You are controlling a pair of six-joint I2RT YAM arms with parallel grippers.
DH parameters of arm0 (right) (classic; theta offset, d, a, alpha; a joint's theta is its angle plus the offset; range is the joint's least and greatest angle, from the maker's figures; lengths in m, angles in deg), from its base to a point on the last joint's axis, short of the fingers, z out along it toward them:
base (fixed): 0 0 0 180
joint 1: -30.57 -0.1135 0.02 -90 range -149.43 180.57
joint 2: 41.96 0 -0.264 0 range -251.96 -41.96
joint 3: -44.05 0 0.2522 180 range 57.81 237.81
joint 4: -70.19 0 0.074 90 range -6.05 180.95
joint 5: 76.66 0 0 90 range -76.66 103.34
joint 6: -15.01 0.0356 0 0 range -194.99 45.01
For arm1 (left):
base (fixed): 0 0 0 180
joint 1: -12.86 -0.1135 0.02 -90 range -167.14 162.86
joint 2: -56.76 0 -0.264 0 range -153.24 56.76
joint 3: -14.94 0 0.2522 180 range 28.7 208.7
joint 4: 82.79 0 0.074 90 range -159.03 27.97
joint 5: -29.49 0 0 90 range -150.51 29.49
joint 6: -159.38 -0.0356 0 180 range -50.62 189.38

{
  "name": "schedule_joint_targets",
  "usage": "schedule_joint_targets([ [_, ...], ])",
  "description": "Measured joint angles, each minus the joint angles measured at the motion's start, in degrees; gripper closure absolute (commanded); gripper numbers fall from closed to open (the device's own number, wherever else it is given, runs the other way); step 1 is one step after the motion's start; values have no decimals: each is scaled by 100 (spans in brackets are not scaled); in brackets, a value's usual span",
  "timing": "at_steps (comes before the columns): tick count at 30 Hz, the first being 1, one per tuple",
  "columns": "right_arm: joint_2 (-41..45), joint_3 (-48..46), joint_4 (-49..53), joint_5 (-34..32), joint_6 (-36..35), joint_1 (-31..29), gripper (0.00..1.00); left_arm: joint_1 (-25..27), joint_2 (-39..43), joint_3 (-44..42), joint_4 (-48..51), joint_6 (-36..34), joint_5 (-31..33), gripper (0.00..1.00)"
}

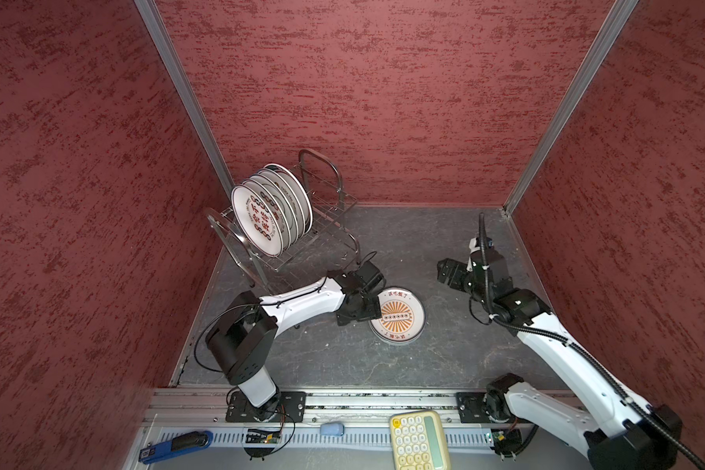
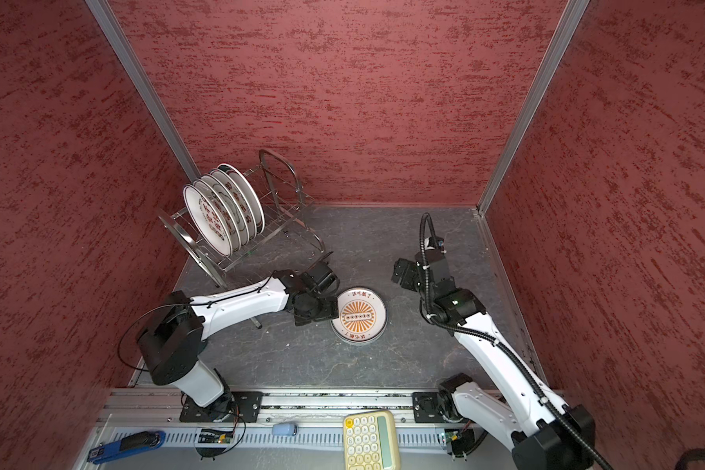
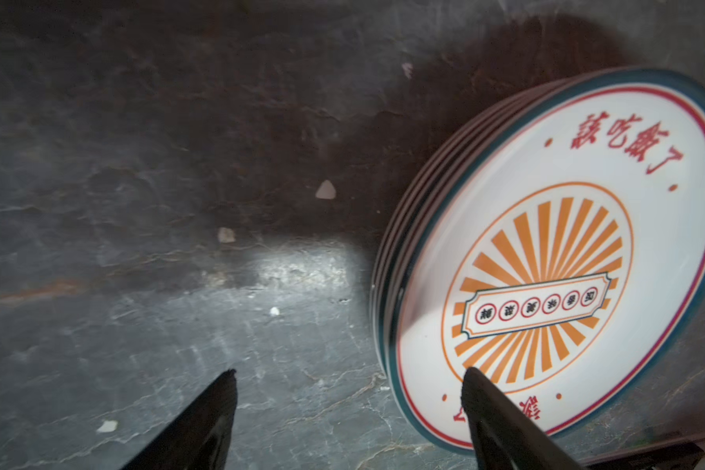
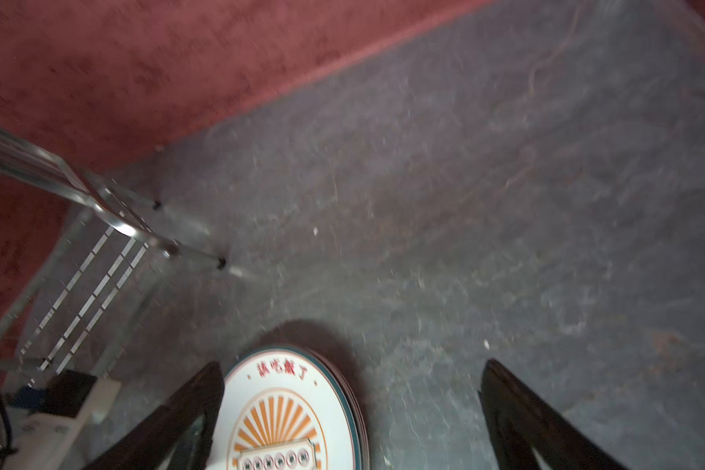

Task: Unload the plates from the dish rack
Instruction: 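Reach the right gripper to the rack while left gripper draws back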

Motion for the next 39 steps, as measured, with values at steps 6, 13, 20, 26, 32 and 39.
schedule_joint_targets([
  [6,-411,1373,-391,184,-501,2,1,-380,667,-514,4,-66,140,1],
  [13,-1856,3311,-916,1215,-898,-151,1,-498,1126,-898,22,-57,245,1],
  [20,-3324,5145,-859,1329,-1526,-1075,1,-540,1526,-1270,15,33,299,0],
  [26,-4177,6181,-667,1215,-1958,-1777,1,-560,1773,-1484,-11,76,378,1],
  [32,-4649,6850,-348,1270,-1958,-2105,1,-592,2155,-1740,-111,138,411,1],
  [39,-4955,7243,-238,1318,-1954,-2315,1,-667,2450,-2024,-162,184,422,1],
])
